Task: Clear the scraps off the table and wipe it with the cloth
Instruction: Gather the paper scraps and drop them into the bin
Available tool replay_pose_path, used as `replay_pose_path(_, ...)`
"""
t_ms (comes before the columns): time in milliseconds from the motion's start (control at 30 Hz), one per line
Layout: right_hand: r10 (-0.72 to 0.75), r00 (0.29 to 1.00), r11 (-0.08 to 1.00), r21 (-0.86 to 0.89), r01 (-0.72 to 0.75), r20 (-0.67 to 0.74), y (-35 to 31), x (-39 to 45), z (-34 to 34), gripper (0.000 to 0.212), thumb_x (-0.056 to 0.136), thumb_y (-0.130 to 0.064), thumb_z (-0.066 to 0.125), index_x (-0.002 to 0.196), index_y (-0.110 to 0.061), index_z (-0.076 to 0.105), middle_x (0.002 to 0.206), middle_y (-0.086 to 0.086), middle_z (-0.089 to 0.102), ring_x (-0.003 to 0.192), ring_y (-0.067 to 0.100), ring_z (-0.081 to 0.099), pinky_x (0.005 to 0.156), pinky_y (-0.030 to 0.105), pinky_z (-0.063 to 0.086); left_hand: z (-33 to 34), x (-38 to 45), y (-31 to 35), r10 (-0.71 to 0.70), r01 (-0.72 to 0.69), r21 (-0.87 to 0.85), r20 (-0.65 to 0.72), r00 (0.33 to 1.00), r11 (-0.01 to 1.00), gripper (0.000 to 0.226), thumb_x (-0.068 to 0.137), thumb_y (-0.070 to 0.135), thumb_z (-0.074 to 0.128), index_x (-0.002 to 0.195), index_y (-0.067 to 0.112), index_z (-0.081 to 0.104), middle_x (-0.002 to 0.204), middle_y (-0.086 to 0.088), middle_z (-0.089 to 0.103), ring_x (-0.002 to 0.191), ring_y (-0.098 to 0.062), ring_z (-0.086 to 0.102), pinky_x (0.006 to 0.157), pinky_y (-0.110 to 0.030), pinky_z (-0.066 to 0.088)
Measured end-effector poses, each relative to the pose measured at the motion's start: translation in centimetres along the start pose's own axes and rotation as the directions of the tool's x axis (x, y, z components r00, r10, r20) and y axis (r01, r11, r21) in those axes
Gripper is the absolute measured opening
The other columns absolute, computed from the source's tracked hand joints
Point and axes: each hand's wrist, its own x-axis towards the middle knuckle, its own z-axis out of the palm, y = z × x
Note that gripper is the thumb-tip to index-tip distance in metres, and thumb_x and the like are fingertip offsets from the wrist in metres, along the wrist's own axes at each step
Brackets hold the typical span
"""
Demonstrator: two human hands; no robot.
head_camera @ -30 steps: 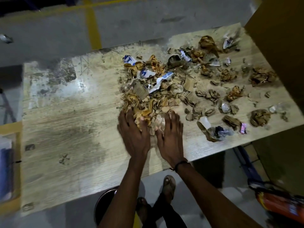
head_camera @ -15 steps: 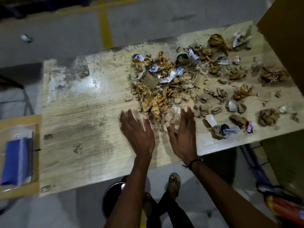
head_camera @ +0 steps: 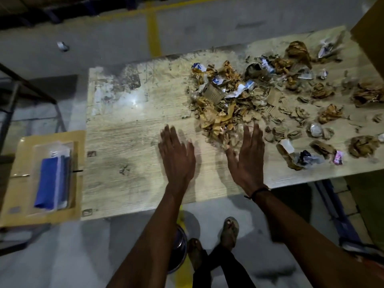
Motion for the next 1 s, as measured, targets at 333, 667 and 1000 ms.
replay_pose_path(333,-0.382,0.884,0.923,0.164,0.349,0.271,-8.1,-6.2,5.6,0.057,0.109,-0.033,0.043,0.163,-0.018,0.030,0.175,0.002,0.013,0.163,0.021,0.004,0.130,0.047,0.016,-8.5,-1.1,-13.9,-0.221,0.240,0.104,-0.164,0.961,0.965,0.073,0.106,0.049,0.039,0.162,0.003,0.026,0.171,-0.019,0.023,0.159,-0.037,0.019,0.128,-0.053,0.015)
replay_pose_path(667,-0.420,0.830,0.890,-0.014,0.457,0.367,-3.8,-4.6,5.1,0.056,0.113,-0.041,0.035,0.164,-0.018,0.028,0.174,0.003,0.016,0.162,0.022,0.007,0.129,0.046,0.018,-3.3,-1.7,-8.6,-0.166,0.167,0.121,-0.019,0.986,0.978,0.083,0.103,0.049,0.039,0.162,-0.006,0.020,0.171,-0.026,0.015,0.160,-0.040,0.012,0.130,-0.051,0.011)
replay_pose_path(1000,-0.161,0.987,0.986,0.033,0.161,0.001,1.0,-2.9,-2.6,0.054,0.107,-0.031,0.047,0.158,-0.014,0.042,0.166,0.006,0.037,0.159,0.021,0.024,0.126,0.033,0.025,2.2,-0.8,0.6,-0.011,0.021,-0.074,0.141,0.990,0.997,0.088,0.100,0.057,0.021,0.165,-0.001,0.012,0.174,-0.019,0.012,0.162,-0.033,0.008,0.130,-0.042,0.006)
